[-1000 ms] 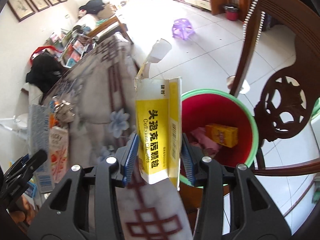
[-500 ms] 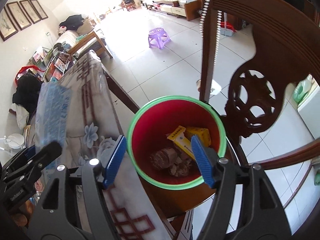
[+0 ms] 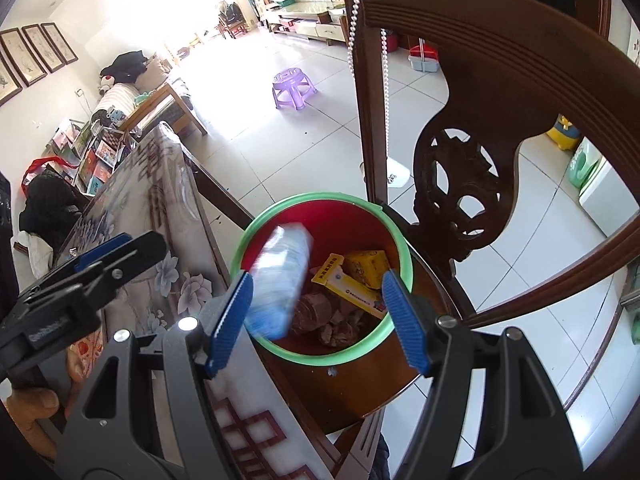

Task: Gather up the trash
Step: 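Open the left tool over the red bin to drop the toothpaste box, then move both tools back over the table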

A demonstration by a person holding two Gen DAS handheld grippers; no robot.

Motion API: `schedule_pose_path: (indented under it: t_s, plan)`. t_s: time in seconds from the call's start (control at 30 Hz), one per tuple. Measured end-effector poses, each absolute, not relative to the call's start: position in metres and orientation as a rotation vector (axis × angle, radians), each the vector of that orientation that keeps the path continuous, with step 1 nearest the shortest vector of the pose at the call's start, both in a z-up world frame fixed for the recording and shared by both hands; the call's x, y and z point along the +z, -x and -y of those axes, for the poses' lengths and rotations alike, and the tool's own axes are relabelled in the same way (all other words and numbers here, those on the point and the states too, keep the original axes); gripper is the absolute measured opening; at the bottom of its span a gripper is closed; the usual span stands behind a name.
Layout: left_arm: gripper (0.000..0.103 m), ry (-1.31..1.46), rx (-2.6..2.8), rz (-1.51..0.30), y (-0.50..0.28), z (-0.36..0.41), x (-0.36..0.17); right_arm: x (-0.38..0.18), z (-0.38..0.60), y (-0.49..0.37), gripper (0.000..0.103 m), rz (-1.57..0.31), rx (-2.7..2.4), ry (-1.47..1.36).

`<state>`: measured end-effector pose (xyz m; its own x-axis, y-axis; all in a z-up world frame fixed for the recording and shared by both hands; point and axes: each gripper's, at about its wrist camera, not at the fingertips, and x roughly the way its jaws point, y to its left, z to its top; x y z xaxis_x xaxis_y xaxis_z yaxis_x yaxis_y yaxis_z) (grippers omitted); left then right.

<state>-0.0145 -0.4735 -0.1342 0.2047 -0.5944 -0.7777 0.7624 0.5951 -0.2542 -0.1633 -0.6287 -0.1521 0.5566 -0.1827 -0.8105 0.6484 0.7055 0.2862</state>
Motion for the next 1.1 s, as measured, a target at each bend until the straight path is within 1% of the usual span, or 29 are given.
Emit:
schedule_pose_path:
  t_s: [0.1, 0.3, 0.43, 0.73, 0.93, 1.1]
  plan:
    - [0.081, -0.130, -0.882, -0.965, 0.014, 0.432, -0.129, -0.148, 0.620, 0.157, 0.065, -0.839, -0.499, -0.606]
    - [0.082, 0.050, -0.668, -1.034, 0.003, 0.333, -0.142, -0.144, 0.588, 0.130, 0.065, -0.860, -0.414, -0.558]
    - [0.082, 0.144, -0.551, -1.024, -0.002, 0.268, -0.143, -0.138, 0.549, 0.106, 0.066, -0.879, -0.326, -0.495]
    - [0.082, 0.132, -0.396, -0.913, -0.010, 0.144, -0.125, -0.136, 0.446, 0.077, 0.069, -0.922, -0.171, -0.408]
    - [0.082, 0.125, -0.345, -0.971, -0.007, 0.060, -0.148, -0.144, 0.372, 0.073, 0.070, -0.976, -0.117, -0.371]
    - [0.082, 0.132, -0.325, -1.023, -0.003, 0.011, -0.171, -0.163, 0.311, 0.078, 0.070, -1.041, -0.046, -0.346]
